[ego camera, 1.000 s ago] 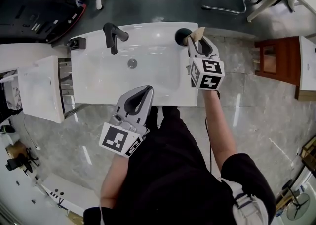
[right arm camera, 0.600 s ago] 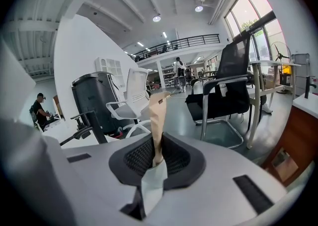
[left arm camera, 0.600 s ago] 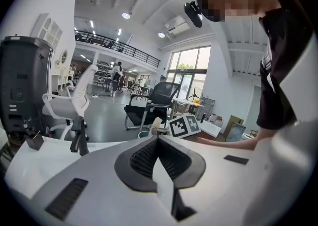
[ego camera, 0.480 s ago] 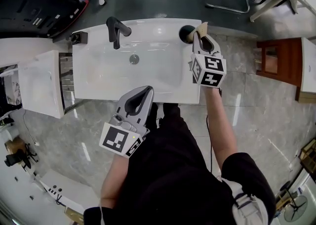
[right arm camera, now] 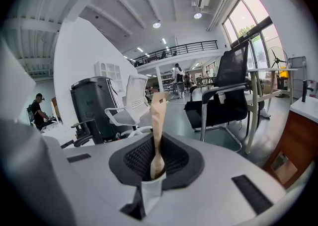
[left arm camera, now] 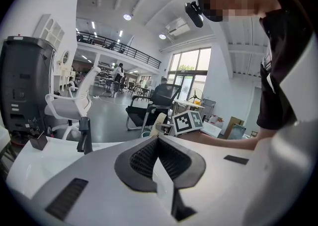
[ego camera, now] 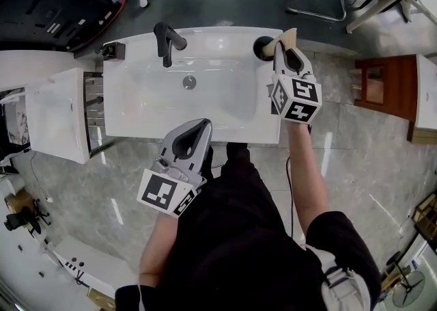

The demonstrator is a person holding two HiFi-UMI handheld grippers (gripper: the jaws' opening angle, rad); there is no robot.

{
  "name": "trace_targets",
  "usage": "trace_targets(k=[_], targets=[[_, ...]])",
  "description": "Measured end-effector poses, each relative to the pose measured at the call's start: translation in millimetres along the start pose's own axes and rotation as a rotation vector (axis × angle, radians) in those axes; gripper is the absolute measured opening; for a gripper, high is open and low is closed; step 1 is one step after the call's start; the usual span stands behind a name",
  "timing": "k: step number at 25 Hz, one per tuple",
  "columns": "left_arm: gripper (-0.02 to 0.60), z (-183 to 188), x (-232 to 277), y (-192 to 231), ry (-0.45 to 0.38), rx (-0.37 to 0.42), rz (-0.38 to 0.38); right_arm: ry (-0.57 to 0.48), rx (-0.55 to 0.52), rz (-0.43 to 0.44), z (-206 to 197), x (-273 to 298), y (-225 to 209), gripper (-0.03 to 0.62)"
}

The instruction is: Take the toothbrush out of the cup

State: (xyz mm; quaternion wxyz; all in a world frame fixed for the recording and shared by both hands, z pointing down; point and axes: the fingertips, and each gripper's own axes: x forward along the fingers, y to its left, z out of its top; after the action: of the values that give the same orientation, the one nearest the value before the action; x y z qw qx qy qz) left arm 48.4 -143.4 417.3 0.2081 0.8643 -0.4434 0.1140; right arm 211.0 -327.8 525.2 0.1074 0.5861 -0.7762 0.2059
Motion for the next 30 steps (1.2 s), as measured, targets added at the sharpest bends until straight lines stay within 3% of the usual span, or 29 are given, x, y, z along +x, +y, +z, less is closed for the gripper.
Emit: trace_targets(k=[8,18,25,30], targets=[[0.014,7.7,-10.5,22.9,-0.039,0.002,-0.088,-0.066,0.011,-0.065,28.4,-18.0,10.6,0.049],[0.014,25.5,-43.9,77.9,-0.075,0.033,-0.274,-0.178,0.031,-0.283,52.9,-63.9,36.9,0.049],[0.014,33.3,-73.7,108.5,-0.083,0.061,-0.416,-0.292,0.040,-0.432,79.3,-119.4,71.5,0.049],[0.014,30.1,-93.3,126.3,-0.081,0.074,-0.519,-0.349,0.043,-0.525,76.1,-171.3,108.8,0.049]])
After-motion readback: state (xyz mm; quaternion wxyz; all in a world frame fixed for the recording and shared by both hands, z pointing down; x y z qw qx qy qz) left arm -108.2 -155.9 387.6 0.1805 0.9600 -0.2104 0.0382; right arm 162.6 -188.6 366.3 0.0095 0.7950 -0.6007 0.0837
